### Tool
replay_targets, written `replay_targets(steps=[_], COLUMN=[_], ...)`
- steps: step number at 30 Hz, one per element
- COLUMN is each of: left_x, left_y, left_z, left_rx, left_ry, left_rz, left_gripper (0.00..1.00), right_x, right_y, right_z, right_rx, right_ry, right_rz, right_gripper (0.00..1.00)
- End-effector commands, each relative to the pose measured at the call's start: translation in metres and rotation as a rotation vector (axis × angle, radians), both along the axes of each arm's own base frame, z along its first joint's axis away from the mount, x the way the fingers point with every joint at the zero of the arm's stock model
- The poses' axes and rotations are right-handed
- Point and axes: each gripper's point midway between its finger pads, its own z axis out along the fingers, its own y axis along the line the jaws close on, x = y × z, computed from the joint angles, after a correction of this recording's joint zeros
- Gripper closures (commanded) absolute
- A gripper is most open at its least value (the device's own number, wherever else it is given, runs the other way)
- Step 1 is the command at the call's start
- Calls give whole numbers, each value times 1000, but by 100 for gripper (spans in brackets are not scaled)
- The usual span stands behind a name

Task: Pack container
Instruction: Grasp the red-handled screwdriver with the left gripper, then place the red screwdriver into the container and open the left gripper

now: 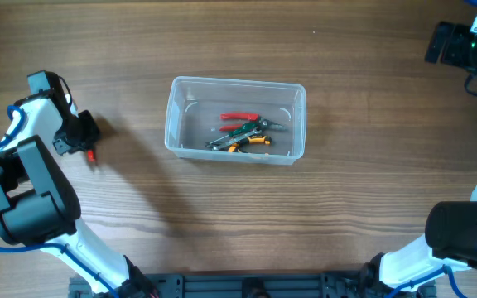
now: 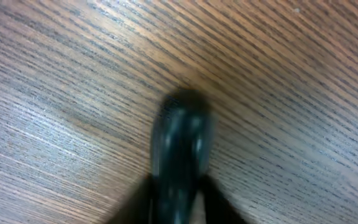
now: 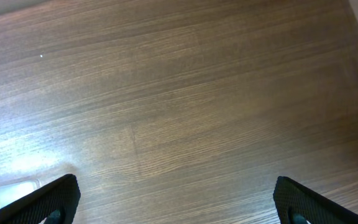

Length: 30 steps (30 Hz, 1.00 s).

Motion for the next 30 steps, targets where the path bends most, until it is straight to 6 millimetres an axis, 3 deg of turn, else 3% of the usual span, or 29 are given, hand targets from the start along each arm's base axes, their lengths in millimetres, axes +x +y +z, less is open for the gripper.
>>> replay_targets(steps=[1,5,7,12,13,17,21,23,26,30], left_x=[-6,0,16,74,86,103,107,103,90,52], left_y=[-9,-6,-4,-11,-17,-45,-116,-175,-248,-343], left_z=[-22,-15,8,111,140,201,239,253,255,251], left_rx=[-57,-51,-55,-116,-138,-166,-141,-96,-67,-33], left_ry=[40,21,-26,-301,-388,-542,-643,-679,-698,-718], left_rz=[-2,-2,-6,-53,-77,-170,-524,-797,-1121,-1573], left_gripper=[93,96,96,96,96,96,96,96,92,96], right_x=[4,4,4,4,4,4,4,4,4,4], right_y=[2,2,2,2,2,2,2,2,2,2], right_z=[-9,-9,-9,-9,-9,-9,-9,-9,-9,-9], right_rx=[17,17,16,17,17,16,16,16,16,17], right_ry=[17,17,17,17,17,17,17,17,17,17], right_rz=[-4,-4,-4,-4,-4,-4,-4,-4,-4,-4], right_gripper=[0,0,0,0,0,0,0,0,0,0])
